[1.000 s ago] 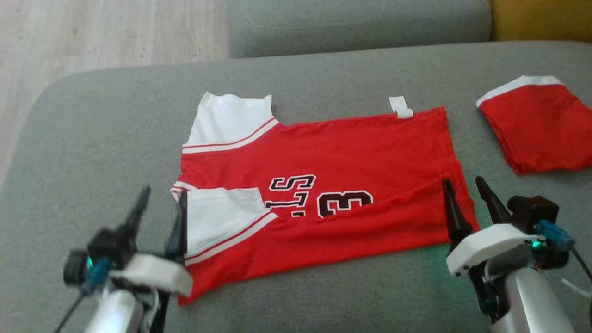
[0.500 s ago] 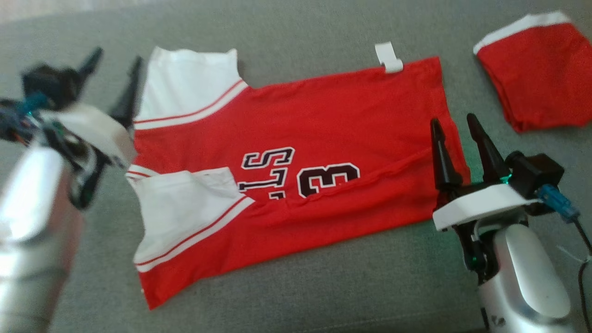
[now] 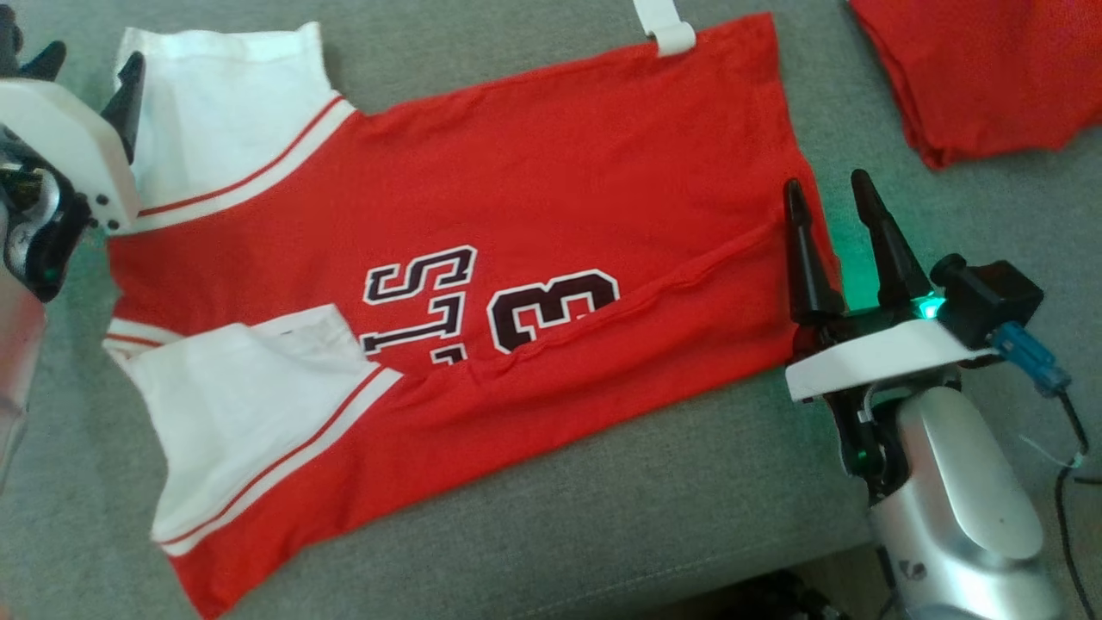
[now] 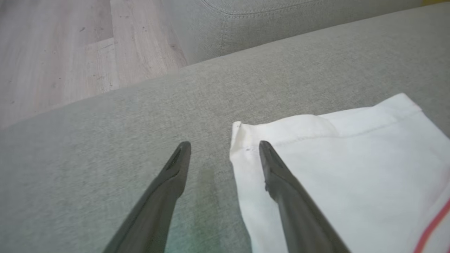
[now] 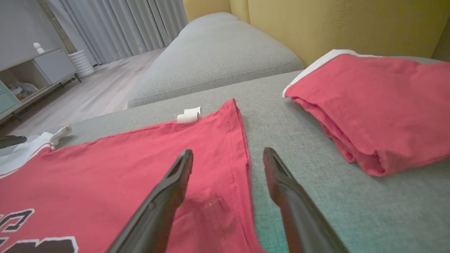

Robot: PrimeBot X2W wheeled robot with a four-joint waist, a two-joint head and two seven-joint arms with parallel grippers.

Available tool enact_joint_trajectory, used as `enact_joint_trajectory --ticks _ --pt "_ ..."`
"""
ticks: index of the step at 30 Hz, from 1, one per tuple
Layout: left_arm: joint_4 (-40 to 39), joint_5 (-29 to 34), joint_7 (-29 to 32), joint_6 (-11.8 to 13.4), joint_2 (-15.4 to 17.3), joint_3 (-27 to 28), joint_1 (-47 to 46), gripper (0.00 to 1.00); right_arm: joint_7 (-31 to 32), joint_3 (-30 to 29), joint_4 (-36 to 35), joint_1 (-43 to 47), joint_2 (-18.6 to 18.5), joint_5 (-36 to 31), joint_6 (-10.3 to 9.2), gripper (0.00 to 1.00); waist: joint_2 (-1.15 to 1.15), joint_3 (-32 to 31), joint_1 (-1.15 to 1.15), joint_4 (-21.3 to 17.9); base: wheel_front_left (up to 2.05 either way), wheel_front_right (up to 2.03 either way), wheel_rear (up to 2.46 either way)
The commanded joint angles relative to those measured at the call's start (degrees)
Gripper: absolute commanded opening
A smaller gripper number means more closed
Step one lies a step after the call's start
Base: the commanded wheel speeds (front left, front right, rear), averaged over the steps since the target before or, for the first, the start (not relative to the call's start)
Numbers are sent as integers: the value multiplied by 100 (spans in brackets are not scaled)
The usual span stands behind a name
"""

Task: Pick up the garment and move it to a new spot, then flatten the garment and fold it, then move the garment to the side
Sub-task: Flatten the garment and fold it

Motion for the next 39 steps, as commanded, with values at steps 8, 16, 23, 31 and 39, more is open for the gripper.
enact_joint_trajectory --ticks 8,16,23,31,39 --pt "164 -479 14 10 376 -411 -449 100 -168 147 71 -148 -16 68 21 100 0 120 -2 -133 0 0 0" --pt "418 -909 206 9 420 -771 -614 100 -200 187 145 -240 -16 70 21 100 0 221 -2 -193 0 0 0" --pt "204 -1314 -100 9 393 -1143 -676 0 -194 41 255 -254 -16 -46 21 100 0 70 -2 -47 0 0 0" --pt "183 -988 -1426 109 107 -1416 -691 0 3 -520 260 -251 -16 -500 21 100 0 -450 -2 461 0 0 0" --pt "-474 -846 -2168 116 -129 -1618 -157 0 504 -1326 96 -218 -16 -977 21 100 0 -868 -2 1058 0 0 0"
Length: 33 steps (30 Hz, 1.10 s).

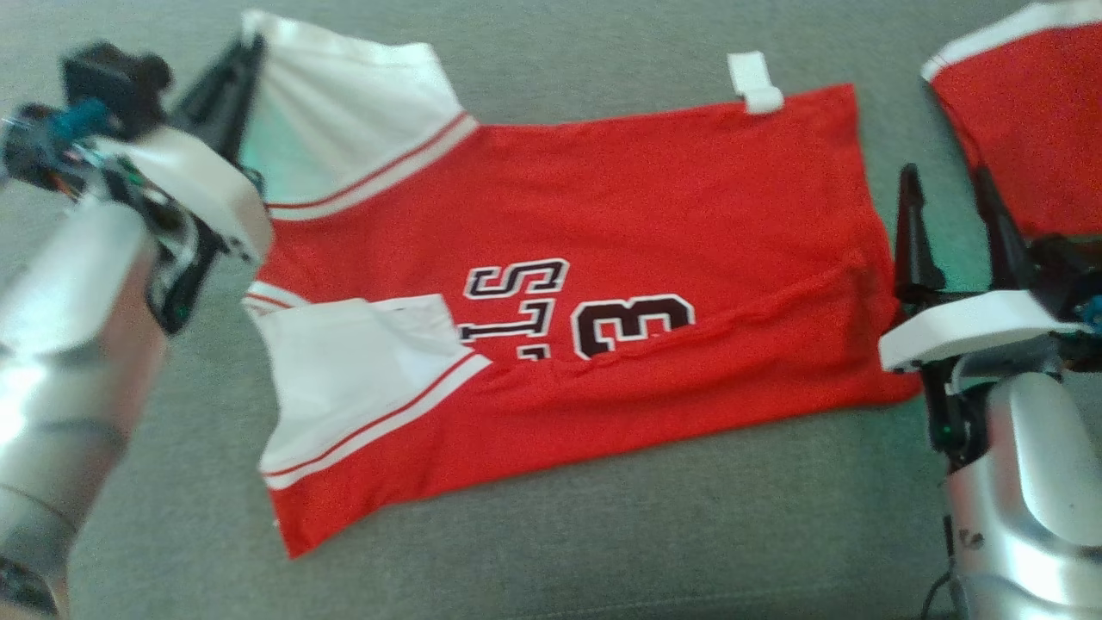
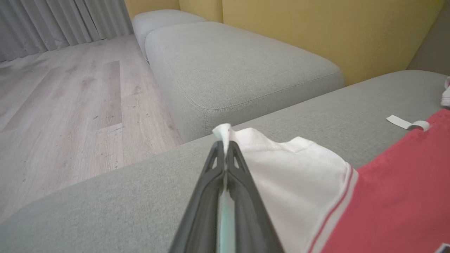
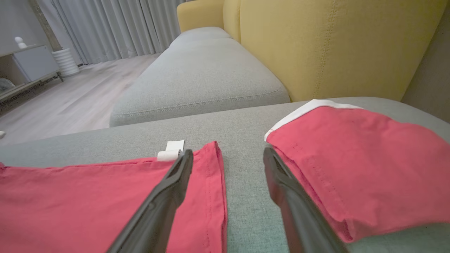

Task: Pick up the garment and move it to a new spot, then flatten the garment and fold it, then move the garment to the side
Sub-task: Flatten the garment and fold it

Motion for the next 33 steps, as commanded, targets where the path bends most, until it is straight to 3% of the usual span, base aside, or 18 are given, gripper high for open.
enact_joint_trajectory --ticks 1,11,16,29,30,31,33 --pt "-309 33 -104 73 208 147 -24 0 112 26 -217 -38 -14 -149 21 100 0 -232 1 290 0 0 0" --pt "-2160 47 -72 572 458 -25 945 0 1314 -328 142 -705 -44 -668 21 100 0 -325 1 718 0 0 0" --pt "-3054 54 123 858 572 -87 1205 0 1775 -482 889 -1313 -367 -892 21 100 0 -175 1 888 0 0 0" --pt "-3857 95 385 1087 692 -86 1108 0 1911 -559 2899 -2608 -922 -1333 21 100 0 371 1 1143 0 0 0" --pt "-3864 97 391 1086 697 -79 1083 0 1923 -529 3028 -2682 -954 -1358 21 89 0 405 1 1145 0 0 0" --pt "-3858 96 394 1080 701 -71 1055 0 1920 -491 3134 -2759 -990 -1377 21 3 0 431 1 1142 0 0 0" --pt "-3824 92 402 1066 704 -51 988 0 1831 -401 3280 -2938 -1086 -1410 21 0 0 466 1 1123 0 0 0"
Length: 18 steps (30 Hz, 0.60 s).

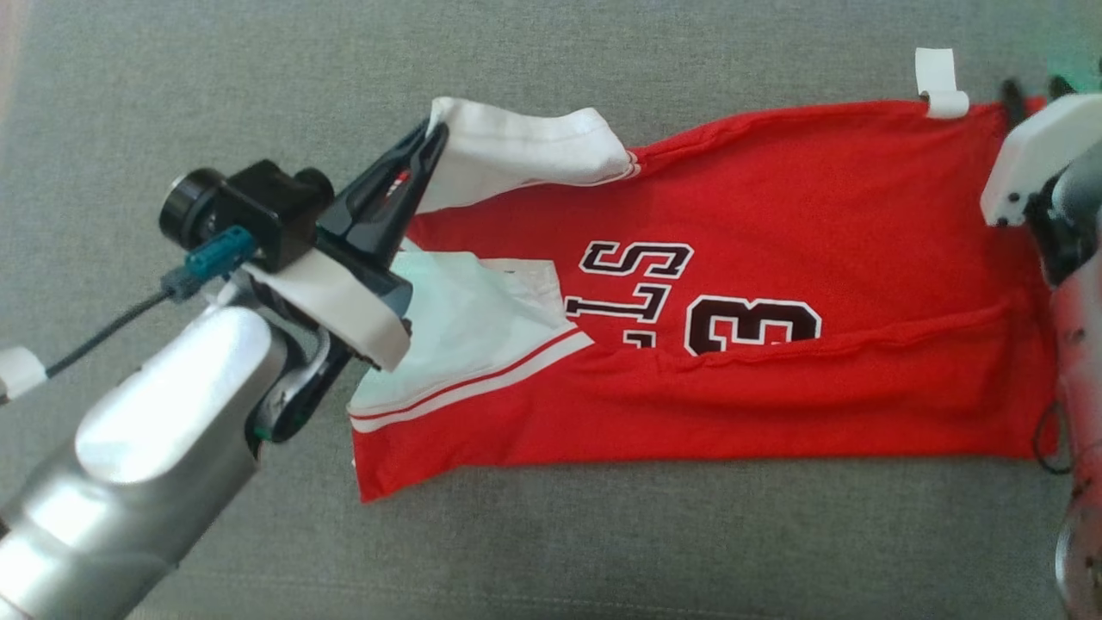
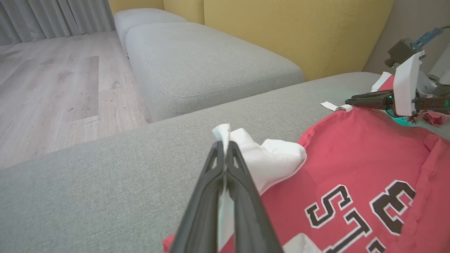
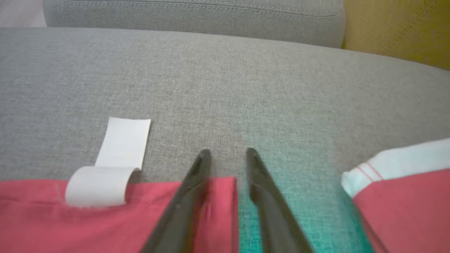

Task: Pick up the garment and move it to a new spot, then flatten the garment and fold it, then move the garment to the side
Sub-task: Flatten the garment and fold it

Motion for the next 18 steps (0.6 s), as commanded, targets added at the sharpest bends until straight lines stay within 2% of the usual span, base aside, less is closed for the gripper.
enact_joint_trajectory --ticks 1,8,14,18 --pt "-99 39 -6 11 258 318 -368 0 -121 163 -7 -180 -73 -29 21 0 0 30 -1 -32 0 0 0" --pt "304 10 -161 5 336 575 -697 0 -619 670 184 -798 -105 393 21 0 0 -109 -1 -279 0 0 0" --pt "899 71 -268 -52 366 781 -1235 0 -913 1340 91 -1139 -56 1148 21 0 0 -157 -1 -526 0 0 0" --pt "1512 241 -386 -200 295 796 -1753 0 -1097 1747 -52 -1324 -66 1659 21 0 0 -98 -1 -666 0 0 0"
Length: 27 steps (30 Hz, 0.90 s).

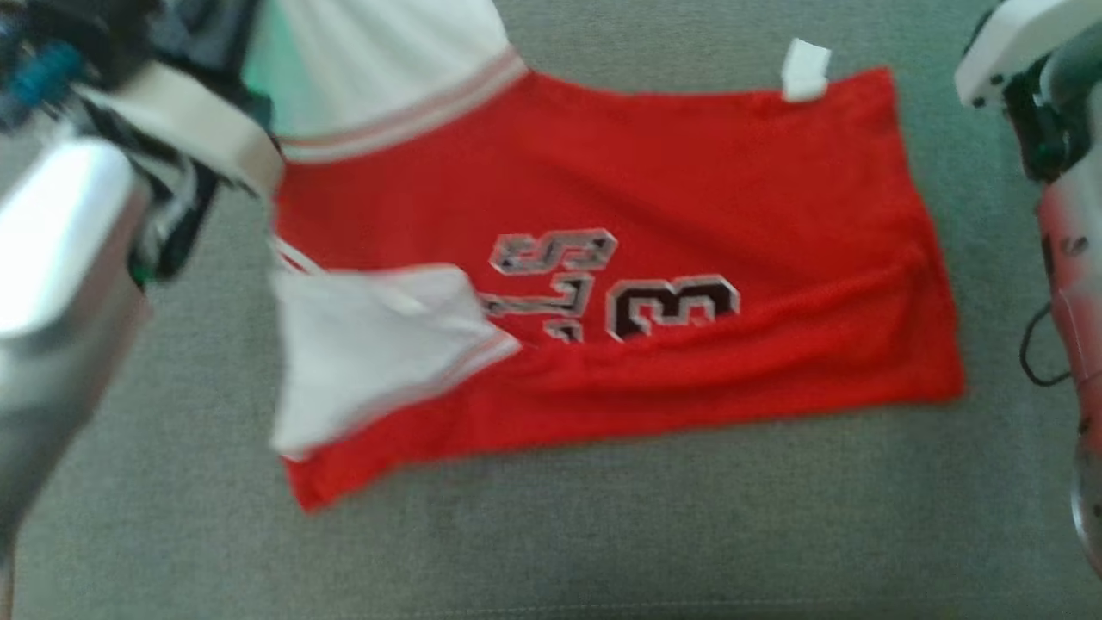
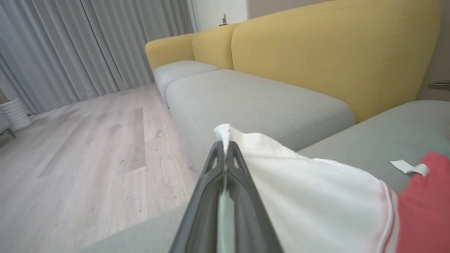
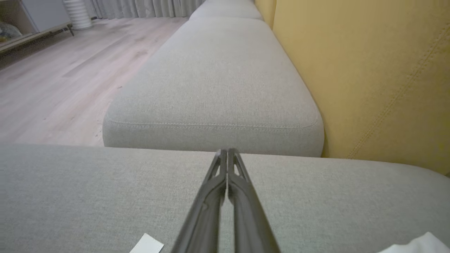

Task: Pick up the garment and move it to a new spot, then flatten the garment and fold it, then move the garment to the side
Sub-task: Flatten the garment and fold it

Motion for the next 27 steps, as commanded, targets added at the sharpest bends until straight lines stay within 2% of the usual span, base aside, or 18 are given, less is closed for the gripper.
enact_joint_trajectory --ticks 1,9,15,21,27 --pt "154 105 -125 -61 168 311 -554 0 -135 203 -250 -288 26 202 21 0 0 56 0 -80 0 0 0" --pt "1244 309 -620 -242 -258 318 -1304 0 -514 469 -245 -520 5 763 21 0 0 118 0 -155 0 0 0" --pt "1751 353 -815 -508 -522 138 -1255 0 -710 678 -92 -434 -77 1118 21 0 0 25 0 -91 0 0 0" --pt "1911 313 -909 -681 -585 -27 -872 0 -703 912 -22 -165 -233 1580 21 0 0 -188 0 44 0 0 0" --pt "1717 152 -841 -821 -467 -258 -267 0 -389 1342 -102 387 -478 2153 21 0 0 -520 0 167 0 0 0"
